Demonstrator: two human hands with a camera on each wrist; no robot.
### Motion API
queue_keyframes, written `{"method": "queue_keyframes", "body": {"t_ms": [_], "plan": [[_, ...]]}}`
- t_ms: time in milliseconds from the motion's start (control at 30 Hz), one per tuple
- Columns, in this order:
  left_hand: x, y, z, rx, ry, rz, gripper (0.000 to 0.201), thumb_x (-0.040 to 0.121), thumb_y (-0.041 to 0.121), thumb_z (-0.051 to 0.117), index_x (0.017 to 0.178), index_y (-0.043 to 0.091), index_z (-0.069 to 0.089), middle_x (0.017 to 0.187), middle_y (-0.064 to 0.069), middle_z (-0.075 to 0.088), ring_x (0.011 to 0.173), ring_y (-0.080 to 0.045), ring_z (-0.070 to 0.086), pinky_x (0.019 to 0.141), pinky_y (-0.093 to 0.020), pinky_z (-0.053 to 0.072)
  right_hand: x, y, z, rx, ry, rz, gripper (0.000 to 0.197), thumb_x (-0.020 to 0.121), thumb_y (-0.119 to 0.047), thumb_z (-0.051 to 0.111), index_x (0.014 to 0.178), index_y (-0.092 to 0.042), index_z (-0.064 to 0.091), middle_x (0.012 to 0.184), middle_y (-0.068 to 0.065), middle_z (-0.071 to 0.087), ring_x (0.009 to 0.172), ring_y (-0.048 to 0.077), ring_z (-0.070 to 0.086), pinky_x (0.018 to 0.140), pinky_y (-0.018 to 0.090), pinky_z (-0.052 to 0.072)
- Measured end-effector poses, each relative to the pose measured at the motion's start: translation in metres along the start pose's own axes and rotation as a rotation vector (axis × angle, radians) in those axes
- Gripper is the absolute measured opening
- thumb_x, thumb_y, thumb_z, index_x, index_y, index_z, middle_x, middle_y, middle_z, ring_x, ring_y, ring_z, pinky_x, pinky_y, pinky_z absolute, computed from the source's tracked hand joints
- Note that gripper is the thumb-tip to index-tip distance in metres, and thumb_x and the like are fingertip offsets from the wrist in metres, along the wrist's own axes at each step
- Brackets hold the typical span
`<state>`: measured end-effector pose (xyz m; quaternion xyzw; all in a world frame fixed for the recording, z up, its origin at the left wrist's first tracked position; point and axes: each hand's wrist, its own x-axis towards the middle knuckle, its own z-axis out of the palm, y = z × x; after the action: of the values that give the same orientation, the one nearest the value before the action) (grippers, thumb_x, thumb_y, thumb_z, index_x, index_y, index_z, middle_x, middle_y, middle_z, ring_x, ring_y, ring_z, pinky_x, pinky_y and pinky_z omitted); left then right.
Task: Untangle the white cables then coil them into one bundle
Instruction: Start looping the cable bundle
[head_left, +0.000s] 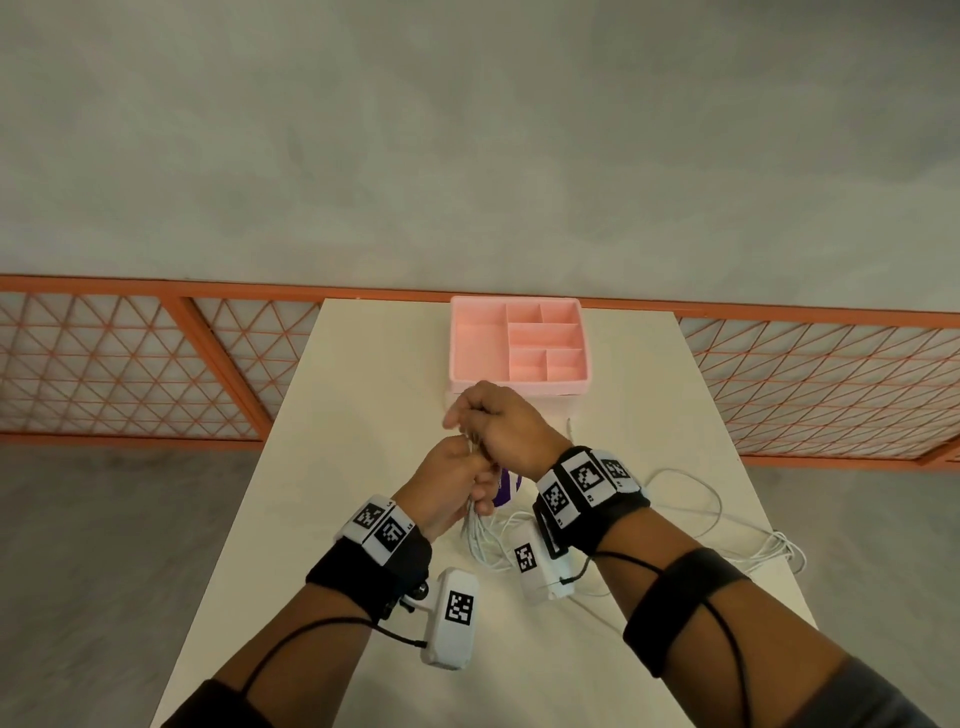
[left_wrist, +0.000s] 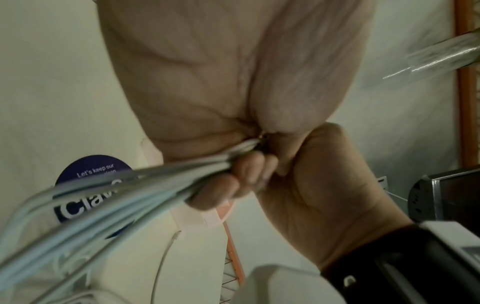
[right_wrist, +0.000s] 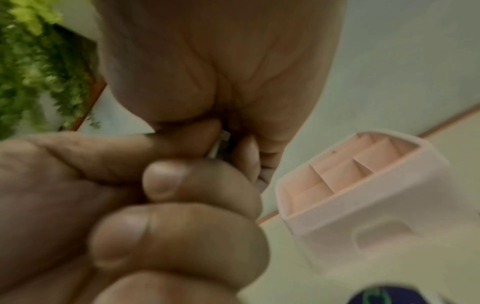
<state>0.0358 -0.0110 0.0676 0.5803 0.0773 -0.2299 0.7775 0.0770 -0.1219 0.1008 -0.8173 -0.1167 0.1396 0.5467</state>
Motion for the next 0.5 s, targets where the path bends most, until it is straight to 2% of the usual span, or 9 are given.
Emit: {"method": "queue_keyframes", "body": {"t_ms": [67, 100, 133, 200, 267, 333, 400, 467, 500], "plan": [[0.002, 0.000, -0.001, -0.156, 0.078, 0.037, 0.031, 0.104, 0.013, 0.044, 0.073, 0.013, 0.047, 0.052, 0.003, 0.032, 0.042, -0.009, 0.029, 0.043, -0.023, 0.028, -0.005, 0.001, 0.008, 0.354, 0.058, 0.057, 0.038, 0.098, -0.029, 0.053, 0.135, -0.019, 0.051, 0.120, -0.002, 0.056, 0.089, 0.011, 0.058, 0.083, 0.027, 0.049], [0.002, 0.003, -0.002, -0.250, 0.121, 0.071, 0.027, 0.105, 0.019, 0.045, 0.080, 0.011, 0.051, 0.051, 0.004, 0.033, 0.041, -0.008, 0.030, 0.042, -0.022, 0.029, -0.009, 0.005, 0.014, 0.460, 0.048, 0.090, 0.052, 0.096, -0.044, 0.055, 0.143, -0.027, 0.039, 0.122, 0.000, 0.056, 0.092, 0.015, 0.059, 0.084, 0.031, 0.051], [0.003, 0.005, -0.005, -0.334, 0.173, 0.101, 0.025, 0.104, 0.023, 0.046, 0.085, 0.010, 0.055, 0.052, 0.003, 0.034, 0.041, -0.009, 0.032, 0.041, -0.021, 0.031, -0.013, 0.010, 0.021, 0.506, 0.018, 0.122, 0.063, 0.092, -0.053, 0.057, 0.145, -0.032, 0.031, 0.116, 0.003, 0.060, 0.091, 0.018, 0.060, 0.080, 0.032, 0.053], [0.004, 0.012, -0.011, -0.467, 0.235, 0.126, 0.034, 0.104, 0.030, 0.046, 0.077, 0.013, 0.053, 0.051, 0.003, 0.036, 0.043, -0.011, 0.038, 0.045, -0.023, 0.036, -0.020, 0.022, 0.035, 0.452, -0.066, 0.107, 0.069, 0.087, -0.054, 0.065, 0.145, -0.034, 0.033, 0.107, 0.006, 0.064, 0.090, 0.017, 0.064, 0.076, 0.033, 0.054], [0.006, 0.017, -0.018, -0.621, 0.240, 0.152, 0.038, 0.105, 0.034, 0.043, 0.071, 0.018, 0.044, 0.051, 0.004, 0.032, 0.045, -0.012, 0.035, 0.048, -0.026, 0.039, -0.024, 0.035, 0.041, 0.292, -0.111, 0.045, 0.050, 0.089, -0.045, 0.067, 0.131, -0.027, 0.046, 0.093, 0.005, 0.065, 0.073, 0.019, 0.064, 0.067, 0.035, 0.054], [0.009, 0.022, -0.031, -0.691, 0.292, 0.212, 0.036, 0.105, 0.034, 0.042, 0.073, 0.019, 0.044, 0.054, 0.005, 0.033, 0.046, -0.013, 0.035, 0.051, -0.028, 0.041, -0.027, 0.048, 0.035, 0.039, -0.132, 0.006, 0.019, 0.094, -0.042, 0.062, 0.103, -0.026, 0.056, 0.071, 0.001, 0.061, 0.058, 0.016, 0.058, 0.062, 0.033, 0.050], [0.012, 0.030, -0.046, -0.682, 0.345, 0.259, 0.033, 0.105, 0.033, 0.042, 0.075, 0.019, 0.045, 0.055, 0.006, 0.034, 0.046, -0.012, 0.034, 0.051, -0.027, 0.038, -0.032, 0.064, 0.025, -0.187, -0.172, 0.021, 0.025, 0.096, -0.044, 0.057, 0.084, -0.022, 0.059, 0.069, 0.002, 0.061, 0.061, 0.018, 0.057, 0.066, 0.032, 0.048], [0.012, 0.039, -0.057, -0.641, 0.384, 0.270, 0.034, 0.106, 0.033, 0.040, 0.076, 0.019, 0.045, 0.054, 0.007, 0.032, 0.042, -0.009, 0.029, 0.042, -0.022, 0.031, -0.040, 0.080, 0.015, -0.285, -0.176, 0.071, 0.037, 0.095, -0.047, 0.057, 0.084, -0.012, 0.065, 0.075, 0.003, 0.065, 0.069, 0.017, 0.060, 0.069, 0.027, 0.047], [0.011, 0.043, -0.060, -0.617, 0.402, 0.278, 0.034, 0.107, 0.033, 0.039, 0.076, 0.019, 0.043, 0.053, 0.008, 0.030, 0.040, -0.008, 0.025, 0.038, -0.020, 0.027, -0.044, 0.088, 0.010, -0.312, -0.171, 0.089, 0.039, 0.095, -0.048, 0.057, 0.083, -0.011, 0.065, 0.073, 0.000, 0.064, 0.066, 0.014, 0.058, 0.065, 0.022, 0.044]]}}
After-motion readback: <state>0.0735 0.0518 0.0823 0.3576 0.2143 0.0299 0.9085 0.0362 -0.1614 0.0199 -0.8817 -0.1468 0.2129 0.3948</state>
